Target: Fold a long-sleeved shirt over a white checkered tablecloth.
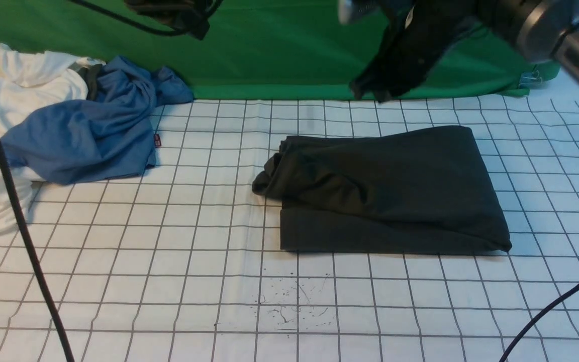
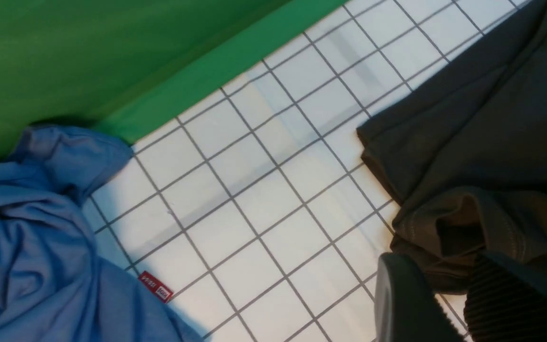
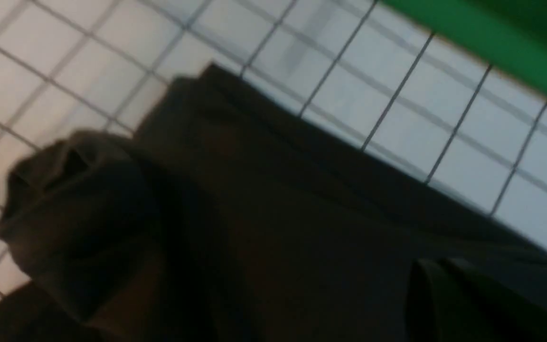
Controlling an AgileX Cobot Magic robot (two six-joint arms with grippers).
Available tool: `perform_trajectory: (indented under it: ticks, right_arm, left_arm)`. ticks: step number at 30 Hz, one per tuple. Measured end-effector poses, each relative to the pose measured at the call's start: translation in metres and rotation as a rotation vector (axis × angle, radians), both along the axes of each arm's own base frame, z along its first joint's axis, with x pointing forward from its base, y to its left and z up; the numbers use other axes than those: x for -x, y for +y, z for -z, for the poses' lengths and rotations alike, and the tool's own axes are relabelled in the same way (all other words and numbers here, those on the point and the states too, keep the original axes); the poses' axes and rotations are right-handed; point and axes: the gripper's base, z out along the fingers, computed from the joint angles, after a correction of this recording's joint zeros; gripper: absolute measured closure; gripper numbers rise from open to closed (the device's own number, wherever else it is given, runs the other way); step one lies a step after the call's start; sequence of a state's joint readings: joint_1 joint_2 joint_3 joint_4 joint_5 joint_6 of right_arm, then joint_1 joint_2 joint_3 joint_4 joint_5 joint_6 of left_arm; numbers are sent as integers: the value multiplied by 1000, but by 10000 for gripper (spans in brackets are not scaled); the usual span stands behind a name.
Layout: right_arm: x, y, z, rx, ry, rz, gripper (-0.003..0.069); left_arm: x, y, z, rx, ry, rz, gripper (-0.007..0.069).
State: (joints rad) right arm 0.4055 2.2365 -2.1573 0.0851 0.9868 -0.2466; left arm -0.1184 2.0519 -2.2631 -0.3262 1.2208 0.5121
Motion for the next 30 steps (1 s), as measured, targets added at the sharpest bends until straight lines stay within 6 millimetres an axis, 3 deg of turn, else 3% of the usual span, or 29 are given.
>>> perform_trajectory:
  ticks: [3, 5, 9, 13, 15, 20, 23, 25, 28, 29, 30]
  right_arm:
    - [3, 22, 47, -19, 142, -62, 645]
    - [11, 39, 61, -38, 208, -121, 645]
    - [46, 84, 62, -37, 292, -262, 645]
    - [69, 102, 56, -13, 358, -337, 645]
    - [71, 102, 53, -10, 359, -343, 645]
    - [65, 72, 4, 11, 240, -302, 644]
    - [58, 28, -39, 13, 139, -206, 644]
    - [53, -6, -51, 16, 122, -133, 644]
    - [53, -55, -45, 33, 154, -25, 644]
    - [54, -58, -42, 36, 159, -17, 644]
    - [53, -80, -25, 32, 170, 46, 644]
  left_arm:
    - [-1, -1, 2, 1, 2, 9, 469]
    - [-1, -1, 2, -4, 0, 10, 469]
    - [-2, 0, 4, -17, 2, 6, 469]
    - [-2, 1, 4, -23, 2, 4, 469]
    - [-2, 1, 4, -22, 2, 4, 469]
    - [-3, 1, 4, -17, 4, 5, 469]
    - [-2, -5, 12, 12, 33, 23, 469]
    - [-1, -15, 24, 10, 68, 50, 469]
    - [3, -45, 59, -12, 134, 108, 469]
    - [4, -49, 64, -16, 141, 116, 469]
    - [8, -67, 88, -54, 179, 149, 469]
